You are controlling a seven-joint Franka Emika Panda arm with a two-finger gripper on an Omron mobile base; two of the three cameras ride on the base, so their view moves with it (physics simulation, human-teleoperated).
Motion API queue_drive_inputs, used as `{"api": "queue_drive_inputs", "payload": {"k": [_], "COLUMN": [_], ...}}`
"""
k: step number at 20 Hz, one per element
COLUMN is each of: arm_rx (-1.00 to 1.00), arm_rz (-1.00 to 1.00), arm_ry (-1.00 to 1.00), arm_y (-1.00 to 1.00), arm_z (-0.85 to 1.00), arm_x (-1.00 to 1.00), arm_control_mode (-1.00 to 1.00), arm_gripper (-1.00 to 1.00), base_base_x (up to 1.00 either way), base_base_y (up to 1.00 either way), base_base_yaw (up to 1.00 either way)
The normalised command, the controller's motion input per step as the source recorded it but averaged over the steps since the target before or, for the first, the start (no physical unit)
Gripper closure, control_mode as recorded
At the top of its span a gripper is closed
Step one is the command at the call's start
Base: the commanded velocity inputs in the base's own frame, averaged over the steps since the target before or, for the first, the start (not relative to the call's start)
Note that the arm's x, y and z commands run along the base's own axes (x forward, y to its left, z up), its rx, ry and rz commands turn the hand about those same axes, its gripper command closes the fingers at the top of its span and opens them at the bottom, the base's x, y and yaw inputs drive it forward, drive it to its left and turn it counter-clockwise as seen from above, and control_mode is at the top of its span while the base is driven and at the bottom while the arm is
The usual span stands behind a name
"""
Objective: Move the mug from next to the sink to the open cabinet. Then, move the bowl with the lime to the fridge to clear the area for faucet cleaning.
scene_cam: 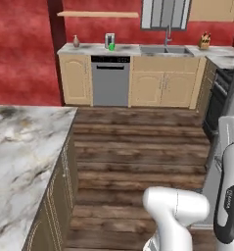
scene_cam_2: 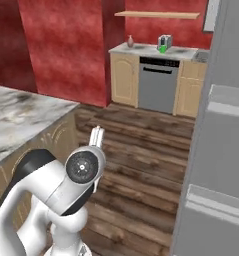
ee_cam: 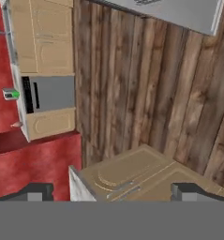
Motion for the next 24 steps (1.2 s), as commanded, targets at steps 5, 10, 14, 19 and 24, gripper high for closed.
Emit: {"api": "queue_drive_inputs", "payload": {"k": [5,10,14,19,24], "arm_rx": [0.00,0.00,0.00,0.00,0.00], "arm_rz": [0.00,0.00,0.00,0.00,0.00], "arm_ry": [0.00,0.00,0.00,0.00,0.00], "arm_y": [0.00,0.00,0.00,0.00,0.00], "arm_z": [0.00,0.00,0.00,0.00,0.00], "arm_x": [0.00,0.00,0.00,0.00,0.00], "arm_control_mode": [1.00,1.00,1.00,1.00,1.00], "arm_gripper": [-1.00,-1.00,-1.00,-1.00,-1.00], "base_base_x": [0.58,1.00,1.00,1.00,1.00], "base_base_y": [1.00,0.89,0.14,-0.35,0.01], "base_base_yaw": [0.33,-0.19,-0.34,-0.20,-0.01]}}
